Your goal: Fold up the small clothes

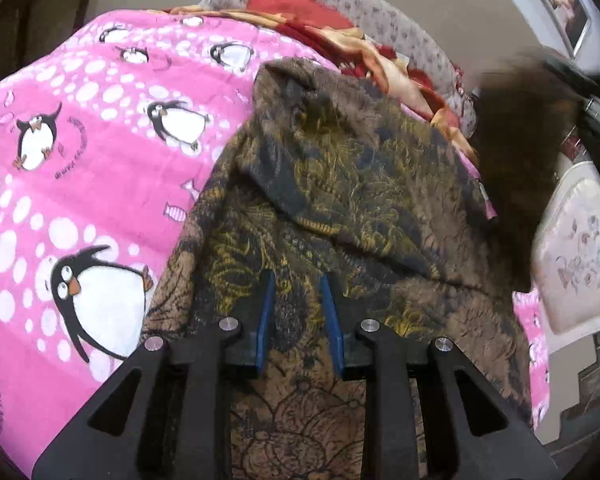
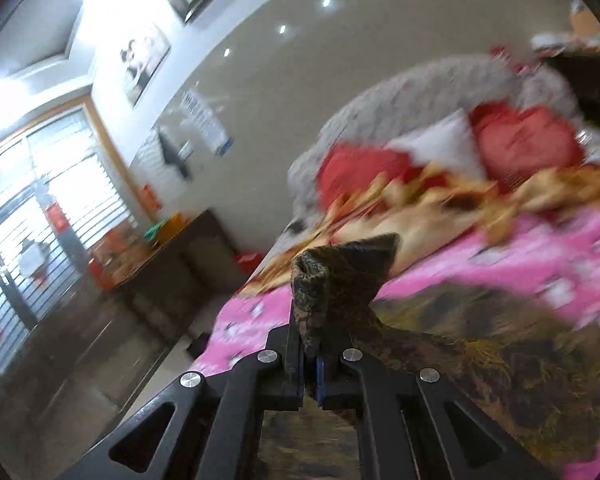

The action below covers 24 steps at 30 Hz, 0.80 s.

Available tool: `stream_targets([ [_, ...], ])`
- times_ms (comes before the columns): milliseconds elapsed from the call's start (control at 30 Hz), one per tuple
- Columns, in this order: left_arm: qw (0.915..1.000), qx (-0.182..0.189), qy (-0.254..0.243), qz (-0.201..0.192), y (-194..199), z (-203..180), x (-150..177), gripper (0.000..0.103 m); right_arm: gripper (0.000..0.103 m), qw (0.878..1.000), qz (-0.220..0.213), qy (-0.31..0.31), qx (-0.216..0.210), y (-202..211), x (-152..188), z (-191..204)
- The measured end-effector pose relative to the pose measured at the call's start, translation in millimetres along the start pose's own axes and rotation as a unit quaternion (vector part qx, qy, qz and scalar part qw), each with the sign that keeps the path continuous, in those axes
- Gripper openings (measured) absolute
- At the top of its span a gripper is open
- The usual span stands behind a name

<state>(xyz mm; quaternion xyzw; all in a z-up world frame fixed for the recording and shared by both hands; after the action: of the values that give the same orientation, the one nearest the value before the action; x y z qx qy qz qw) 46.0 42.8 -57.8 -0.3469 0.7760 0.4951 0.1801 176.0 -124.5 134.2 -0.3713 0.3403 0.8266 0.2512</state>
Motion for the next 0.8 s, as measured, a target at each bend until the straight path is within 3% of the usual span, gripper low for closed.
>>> stream_targets([
  [33, 1.0000, 0.007, 0.005, -0.002, 0, 1, -1, 0.035, 0.003, 1.000, 0.015, 0.001, -0.006, -24, 10, 10],
  [100, 0.9999, 0.013, 0.010, 0.003, -3, 1, 0, 0.035, 0.003, 0.999, 0.050, 0.013, 0.008, -66, 37, 20],
  [233, 0.9993, 0.028, 0.024, 0.001, 0, 4, 0, 0.035, 0.003, 0.995, 0.097, 0.019, 0.029, -114, 73, 27],
  [433, 0.9989, 0.034, 0.032, 0.002, 1, 4, -2, 0.035, 0.004, 0.985, 0.159, 0.029, 0.061, -154, 116, 14],
  [567, 0.9989, 0.034, 0.033, 0.003, 1, 4, -2, 0.035, 0.008, 0.973, 0.223, 0.025, 0.051, -172, 143, 11],
  [633, 0.9989, 0.034, 0.033, 0.003, 0, 5, -2, 0.035, 0.017, 0.968, 0.249, 0.026, 0.035, -171, 157, 14],
  [733, 0.9989, 0.034, 0.033, 0.003, 0, 5, -2, 0.035, 0.053, 0.964, 0.262, 0.038, 0.004, -159, 169, 21],
  [800, 0.9989, 0.034, 0.032, 0.004, -1, 5, -2, 0.035, 0.057, 0.964, 0.261, 0.039, -0.009, -145, 169, 23],
])
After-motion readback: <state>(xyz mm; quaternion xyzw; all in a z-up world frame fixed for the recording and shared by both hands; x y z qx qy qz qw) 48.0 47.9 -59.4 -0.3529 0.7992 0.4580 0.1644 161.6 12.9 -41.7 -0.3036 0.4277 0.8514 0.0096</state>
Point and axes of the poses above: each gripper's, at about its wrist camera, not at the fingertips, and y roughly against the way its jaws point, z to its left, x to its underside, the point moved 7 cm from there along -y, roughly the way its jaws point, and after that the axes turned 1 degree about -z, right-handed, at the moved point
